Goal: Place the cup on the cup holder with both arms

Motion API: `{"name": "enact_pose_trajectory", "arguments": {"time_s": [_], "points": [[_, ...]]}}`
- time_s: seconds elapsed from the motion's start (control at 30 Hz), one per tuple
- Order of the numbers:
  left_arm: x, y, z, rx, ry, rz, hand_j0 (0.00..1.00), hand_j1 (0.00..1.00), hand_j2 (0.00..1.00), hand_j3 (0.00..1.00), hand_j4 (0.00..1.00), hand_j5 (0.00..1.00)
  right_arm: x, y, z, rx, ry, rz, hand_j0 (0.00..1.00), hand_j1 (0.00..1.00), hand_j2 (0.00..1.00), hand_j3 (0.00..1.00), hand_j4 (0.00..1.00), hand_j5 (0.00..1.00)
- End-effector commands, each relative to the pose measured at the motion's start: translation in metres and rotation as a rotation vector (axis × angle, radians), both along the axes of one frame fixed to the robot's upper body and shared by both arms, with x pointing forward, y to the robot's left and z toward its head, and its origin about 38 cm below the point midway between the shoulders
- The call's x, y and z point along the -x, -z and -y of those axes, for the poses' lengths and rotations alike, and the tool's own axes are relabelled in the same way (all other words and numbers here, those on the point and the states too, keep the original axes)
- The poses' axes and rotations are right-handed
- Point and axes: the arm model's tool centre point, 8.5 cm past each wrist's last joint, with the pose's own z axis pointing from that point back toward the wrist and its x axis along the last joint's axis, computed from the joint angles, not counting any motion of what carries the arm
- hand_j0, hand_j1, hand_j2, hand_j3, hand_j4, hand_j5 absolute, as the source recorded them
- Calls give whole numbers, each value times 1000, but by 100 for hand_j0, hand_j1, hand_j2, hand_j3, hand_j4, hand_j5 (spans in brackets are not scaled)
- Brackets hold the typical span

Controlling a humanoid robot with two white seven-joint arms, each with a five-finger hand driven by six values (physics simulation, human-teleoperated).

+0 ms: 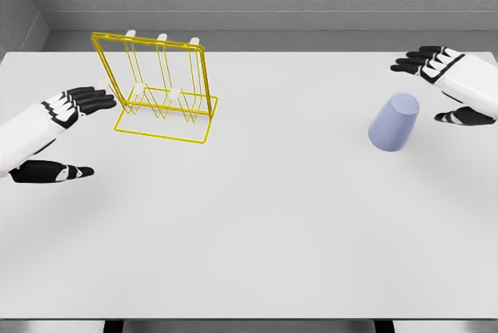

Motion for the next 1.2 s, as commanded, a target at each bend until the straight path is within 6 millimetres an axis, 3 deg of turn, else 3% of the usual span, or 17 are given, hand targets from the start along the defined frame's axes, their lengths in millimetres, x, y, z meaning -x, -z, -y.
{"name": "enact_pose_trajectory", "arguments": {"time_s": [0.0,0.1,0.2,0.27,0.33,0.5,0.63,0.83,1.0,1.17], "points": [[0,0,0,11,-1,1,100,100,100,100,100,100,0,2,2,3,5,-12,100,100,100,100,100,100],[-4,-6,1,30,-6,26,100,100,100,100,100,100,2,11,-5,-5,-16,-34,100,100,100,100,100,100],[-6,-5,7,70,-7,40,100,100,100,100,100,100,0,5,4,-11,7,-22,100,100,100,100,100,100],[-6,-4,7,70,-7,37,100,100,100,100,100,100,-4,-10,12,107,21,-88,100,100,100,100,100,100],[-5,-4,7,71,-8,36,100,100,100,100,100,100,-7,-16,8,214,-8,-221,100,100,100,100,100,100],[-2,5,9,67,-2,10,100,100,100,100,100,100,-21,-40,-5,263,-18,-160,100,100,100,100,100,100],[1,15,16,90,11,-20,100,100,100,100,100,100,-33,-36,-29,315,-59,-147,100,100,100,100,100,100],[12,45,30,269,31,-221,100,100,100,100,100,100,-55,7,-30,390,-36,-256,100,100,100,100,100,100],[18,57,33,280,48,-302,100,100,100,100,100,100,-57,14,-28,455,-17,-253,99,99,99,99,99,99],[23,63,29,341,61,-444,100,100,100,100,100,100,-61,11,-40,457,-34,-229,99,99,99,99,99,99]]}}
